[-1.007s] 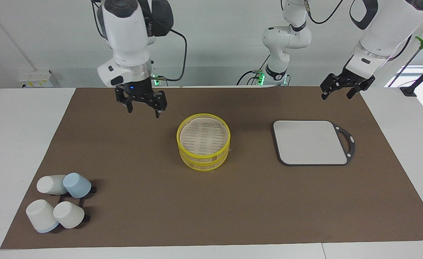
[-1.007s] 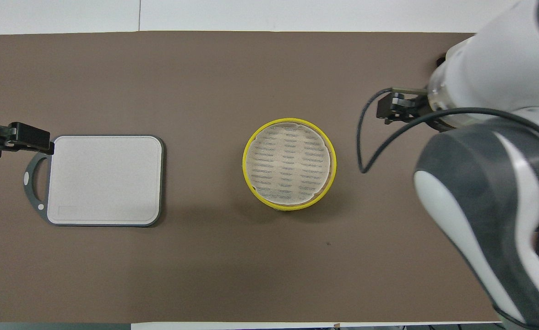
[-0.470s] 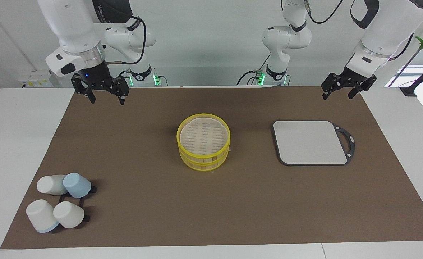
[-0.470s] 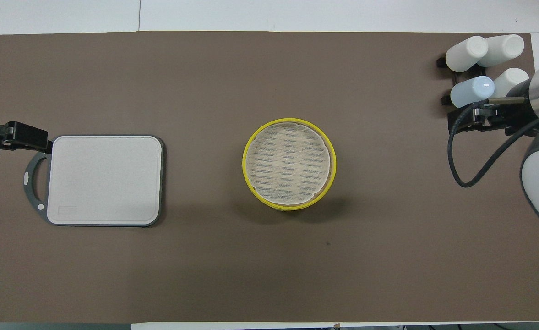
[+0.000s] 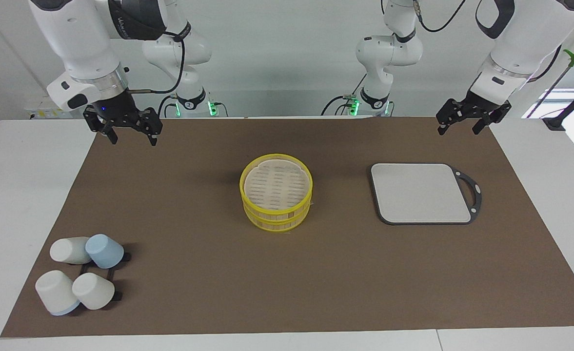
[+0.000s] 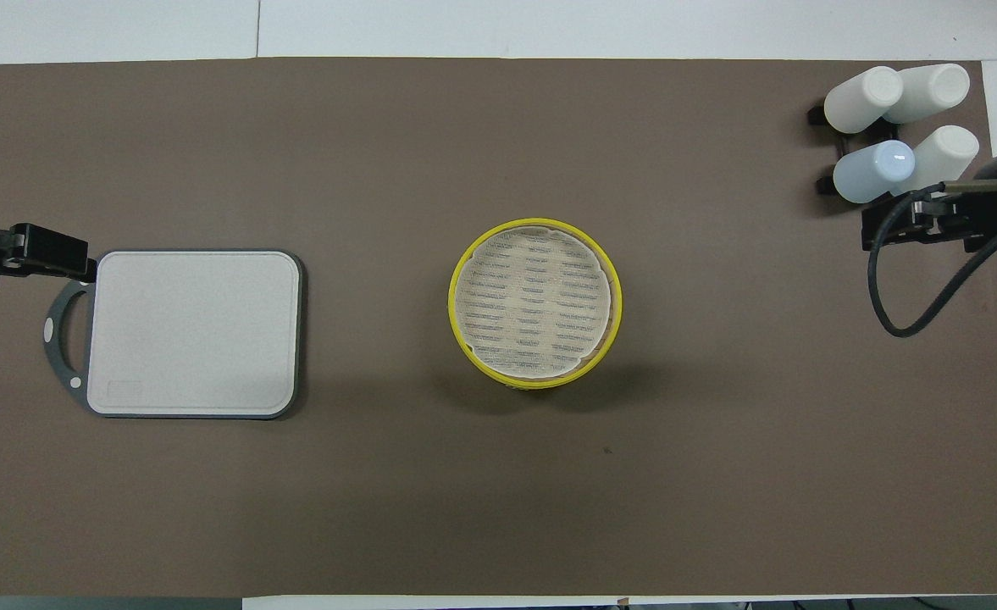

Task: Place bun in steamer

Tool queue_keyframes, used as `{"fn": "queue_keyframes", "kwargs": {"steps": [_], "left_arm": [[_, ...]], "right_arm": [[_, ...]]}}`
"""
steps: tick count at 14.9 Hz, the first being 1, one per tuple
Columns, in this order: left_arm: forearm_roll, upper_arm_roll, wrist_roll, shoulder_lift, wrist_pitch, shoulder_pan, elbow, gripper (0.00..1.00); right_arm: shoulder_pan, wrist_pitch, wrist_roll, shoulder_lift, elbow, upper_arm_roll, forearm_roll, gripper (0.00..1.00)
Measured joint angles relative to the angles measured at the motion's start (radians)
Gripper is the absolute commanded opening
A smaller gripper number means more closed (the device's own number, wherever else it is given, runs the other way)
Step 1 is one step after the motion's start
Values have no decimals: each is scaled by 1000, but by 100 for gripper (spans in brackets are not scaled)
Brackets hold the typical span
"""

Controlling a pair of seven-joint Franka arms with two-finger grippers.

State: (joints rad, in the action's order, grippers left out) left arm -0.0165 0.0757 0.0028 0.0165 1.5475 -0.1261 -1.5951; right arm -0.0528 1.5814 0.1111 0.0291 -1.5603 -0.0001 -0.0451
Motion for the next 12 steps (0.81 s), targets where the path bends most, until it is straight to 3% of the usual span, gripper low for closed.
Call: {"fn": "queue_keyframes", "kwargs": {"steps": [12], "left_arm": [[0,0,0,0,1,0,0,100]], "right_arm": [[-19,-5,0,-8,0,-45,24,100]]}}
